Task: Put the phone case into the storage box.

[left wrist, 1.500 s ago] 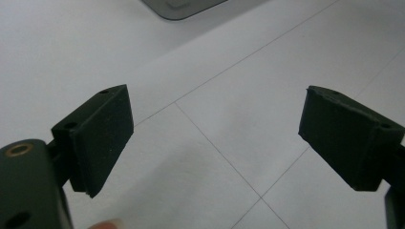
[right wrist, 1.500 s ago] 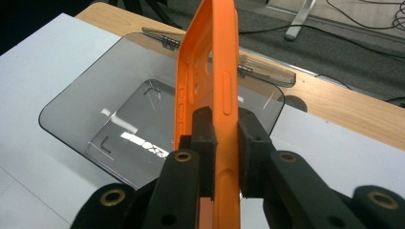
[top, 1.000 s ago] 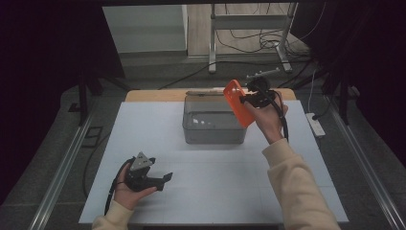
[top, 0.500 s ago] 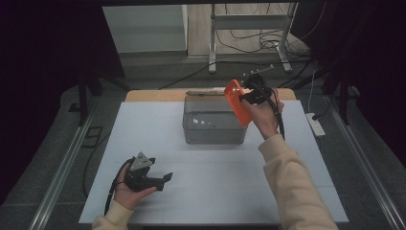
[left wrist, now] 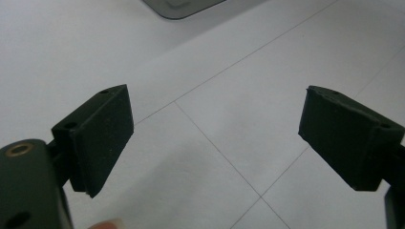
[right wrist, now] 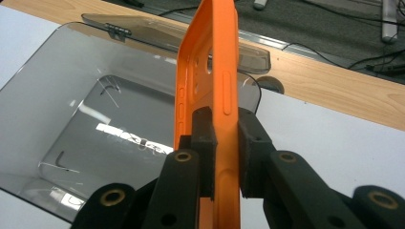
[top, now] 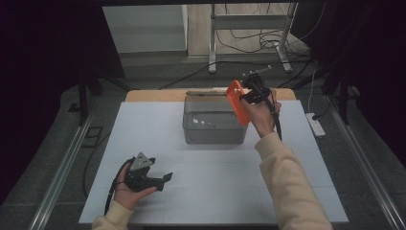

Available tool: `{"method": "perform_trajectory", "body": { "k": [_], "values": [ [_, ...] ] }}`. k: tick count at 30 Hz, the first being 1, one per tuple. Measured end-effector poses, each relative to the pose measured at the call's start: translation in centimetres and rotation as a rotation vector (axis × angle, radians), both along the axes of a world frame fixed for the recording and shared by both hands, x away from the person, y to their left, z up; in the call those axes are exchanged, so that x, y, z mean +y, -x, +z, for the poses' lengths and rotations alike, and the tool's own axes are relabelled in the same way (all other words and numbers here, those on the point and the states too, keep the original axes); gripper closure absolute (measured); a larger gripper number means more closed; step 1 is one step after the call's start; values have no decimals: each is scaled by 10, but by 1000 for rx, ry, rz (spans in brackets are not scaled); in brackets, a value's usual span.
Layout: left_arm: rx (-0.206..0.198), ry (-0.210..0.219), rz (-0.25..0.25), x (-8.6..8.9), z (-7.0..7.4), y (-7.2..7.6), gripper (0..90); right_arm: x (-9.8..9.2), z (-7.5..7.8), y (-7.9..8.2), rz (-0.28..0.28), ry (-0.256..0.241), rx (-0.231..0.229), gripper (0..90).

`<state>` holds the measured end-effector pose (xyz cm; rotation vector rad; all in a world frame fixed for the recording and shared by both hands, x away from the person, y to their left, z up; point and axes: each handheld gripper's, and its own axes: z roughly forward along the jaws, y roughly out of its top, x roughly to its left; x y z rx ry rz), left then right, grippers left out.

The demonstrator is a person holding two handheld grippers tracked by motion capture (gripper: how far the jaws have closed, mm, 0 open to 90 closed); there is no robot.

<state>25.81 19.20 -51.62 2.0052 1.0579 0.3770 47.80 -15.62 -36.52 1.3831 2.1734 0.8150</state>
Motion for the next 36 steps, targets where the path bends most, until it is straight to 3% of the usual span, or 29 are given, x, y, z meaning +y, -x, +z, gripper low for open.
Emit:
{"method": "perform_trajectory", "body": {
  "k": [36],
  "values": [
    [-1, 3, -4, 2, 1, 0, 114, 5, -15, -14, -82, 50, 16, 794]
  ]
}}
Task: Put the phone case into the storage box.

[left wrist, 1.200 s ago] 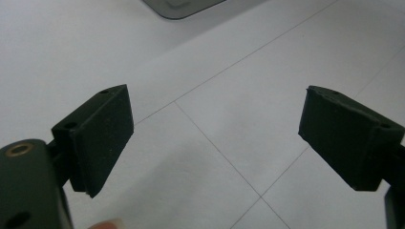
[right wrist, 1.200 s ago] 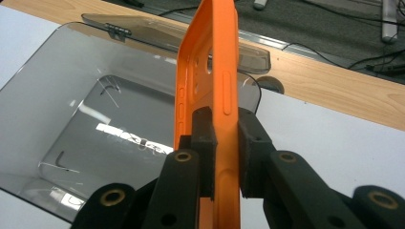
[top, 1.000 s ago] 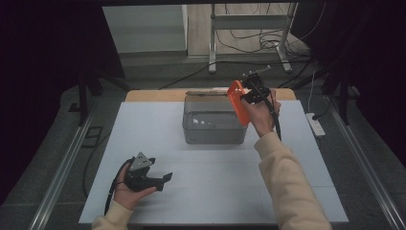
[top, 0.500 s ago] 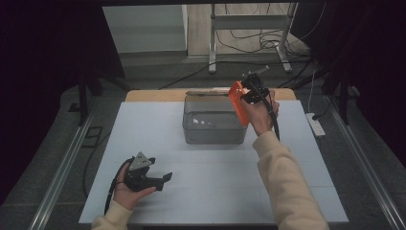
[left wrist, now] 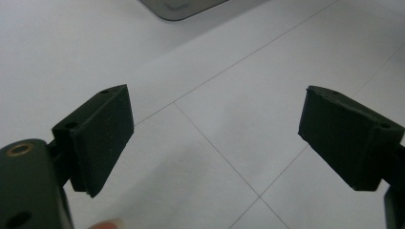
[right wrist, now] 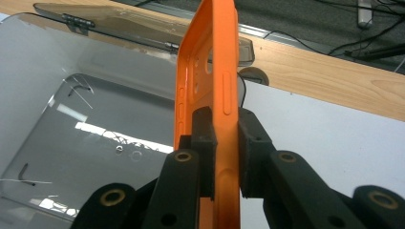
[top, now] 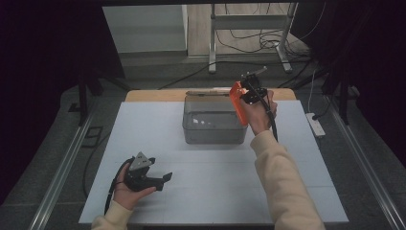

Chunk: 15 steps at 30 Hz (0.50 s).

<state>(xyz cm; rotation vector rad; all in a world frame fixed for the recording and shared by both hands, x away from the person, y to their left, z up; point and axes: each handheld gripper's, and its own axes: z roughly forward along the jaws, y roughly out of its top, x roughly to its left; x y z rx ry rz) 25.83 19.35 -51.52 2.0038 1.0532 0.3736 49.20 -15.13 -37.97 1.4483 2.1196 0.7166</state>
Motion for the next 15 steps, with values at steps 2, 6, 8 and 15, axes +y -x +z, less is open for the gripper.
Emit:
{"method": "perform_trajectory", "body": {
  "k": [2, 6, 8, 15],
  "values": [
    [0, 1, 0, 0, 0, 0, 114, 0, -1, 0, -2, 6, 0, 794],
    [0, 3, -1, 0, 0, 0, 114, 1, -2, -1, -6, 18, -3, 794],
    [0, 7, -2, 0, 0, 0, 114, 1, -3, -2, -14, 20, 1, 794],
    [-1, 9, -3, 0, 1, 0, 114, 5, -5, -3, -19, 38, 2, 794]
  ]
}}
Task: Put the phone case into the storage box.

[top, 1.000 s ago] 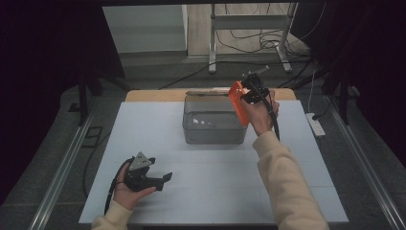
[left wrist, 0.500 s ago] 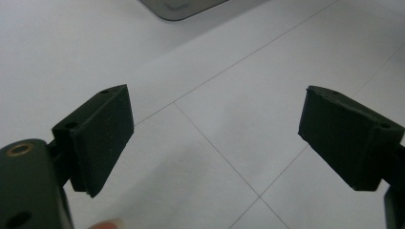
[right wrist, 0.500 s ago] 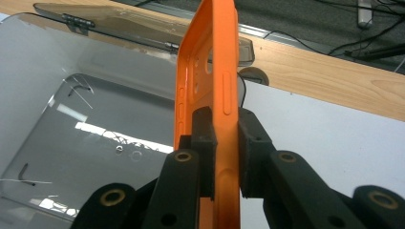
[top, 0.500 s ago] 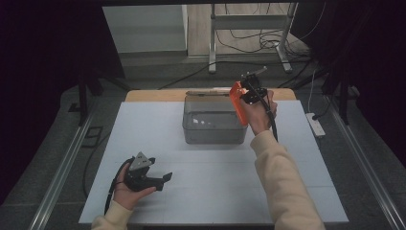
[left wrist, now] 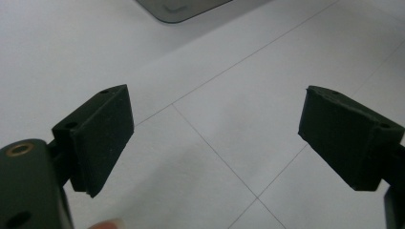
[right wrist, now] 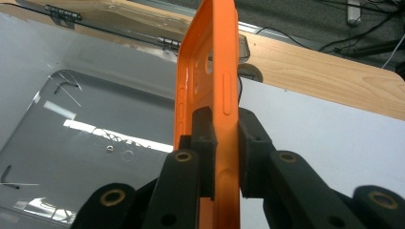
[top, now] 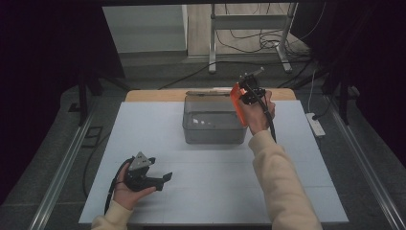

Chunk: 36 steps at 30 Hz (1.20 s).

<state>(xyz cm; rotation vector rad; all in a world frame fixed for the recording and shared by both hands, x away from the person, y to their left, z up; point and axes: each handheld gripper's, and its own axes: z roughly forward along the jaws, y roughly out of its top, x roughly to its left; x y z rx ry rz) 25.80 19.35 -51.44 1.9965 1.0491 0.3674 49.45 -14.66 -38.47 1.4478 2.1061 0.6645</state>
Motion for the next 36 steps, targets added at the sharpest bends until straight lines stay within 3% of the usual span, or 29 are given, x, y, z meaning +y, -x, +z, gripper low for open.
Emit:
{"method": "perform_trajectory", "body": {
  "k": [12, 36],
  "values": [
    [1, 7, -2, 0, 0, 0, 114, 10, -9, -3, -34, 48, 14, 794],
    [-2, 12, -8, 0, 1, 1, 114, 16, -18, -6, -71, 70, 39, 794]
  ]
}}
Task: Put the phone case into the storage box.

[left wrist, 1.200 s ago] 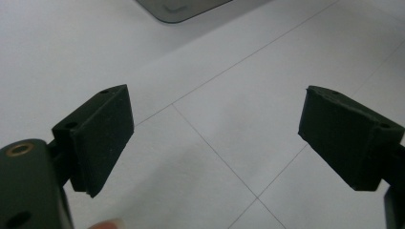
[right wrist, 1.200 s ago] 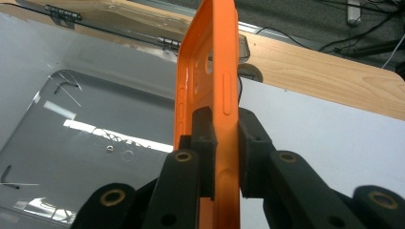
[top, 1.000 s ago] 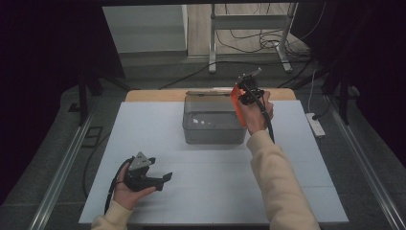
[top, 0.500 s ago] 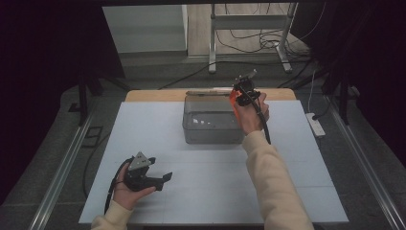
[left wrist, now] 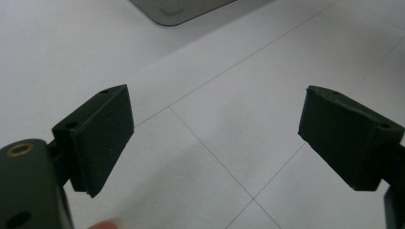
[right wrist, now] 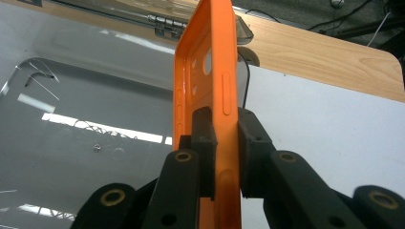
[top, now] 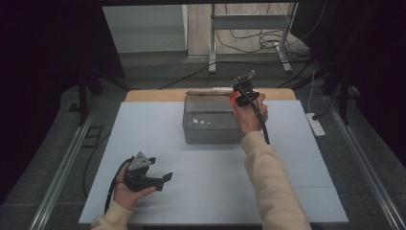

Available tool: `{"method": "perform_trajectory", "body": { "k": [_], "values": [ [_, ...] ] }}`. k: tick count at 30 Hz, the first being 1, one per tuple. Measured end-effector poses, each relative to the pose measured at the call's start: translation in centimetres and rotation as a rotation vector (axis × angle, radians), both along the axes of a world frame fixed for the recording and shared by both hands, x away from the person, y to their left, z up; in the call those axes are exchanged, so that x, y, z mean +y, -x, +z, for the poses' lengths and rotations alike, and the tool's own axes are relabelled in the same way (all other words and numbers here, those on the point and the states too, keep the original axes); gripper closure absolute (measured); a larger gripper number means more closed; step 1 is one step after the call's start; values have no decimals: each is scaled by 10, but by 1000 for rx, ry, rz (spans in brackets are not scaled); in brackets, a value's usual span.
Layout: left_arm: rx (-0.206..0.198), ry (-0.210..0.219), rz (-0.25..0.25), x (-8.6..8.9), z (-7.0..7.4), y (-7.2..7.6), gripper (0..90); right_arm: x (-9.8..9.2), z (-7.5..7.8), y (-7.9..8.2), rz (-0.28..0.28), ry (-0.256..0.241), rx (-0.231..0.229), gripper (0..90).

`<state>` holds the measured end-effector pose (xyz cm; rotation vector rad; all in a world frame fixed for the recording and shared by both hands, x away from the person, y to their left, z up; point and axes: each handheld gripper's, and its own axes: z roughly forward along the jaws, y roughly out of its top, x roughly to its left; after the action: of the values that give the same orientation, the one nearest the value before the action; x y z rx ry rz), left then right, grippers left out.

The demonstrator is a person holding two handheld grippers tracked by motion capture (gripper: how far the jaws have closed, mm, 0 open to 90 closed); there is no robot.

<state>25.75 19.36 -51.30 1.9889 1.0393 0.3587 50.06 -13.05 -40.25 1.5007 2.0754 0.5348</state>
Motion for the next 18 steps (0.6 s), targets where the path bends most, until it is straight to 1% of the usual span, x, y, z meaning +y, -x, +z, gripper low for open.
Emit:
{"method": "perform_trajectory", "body": {
  "k": [18],
  "values": [
    [-1, -1, 0, 0, 0, 0, 114, 3, -7, -2, -1, -1, 22, 794]
  ]
}}
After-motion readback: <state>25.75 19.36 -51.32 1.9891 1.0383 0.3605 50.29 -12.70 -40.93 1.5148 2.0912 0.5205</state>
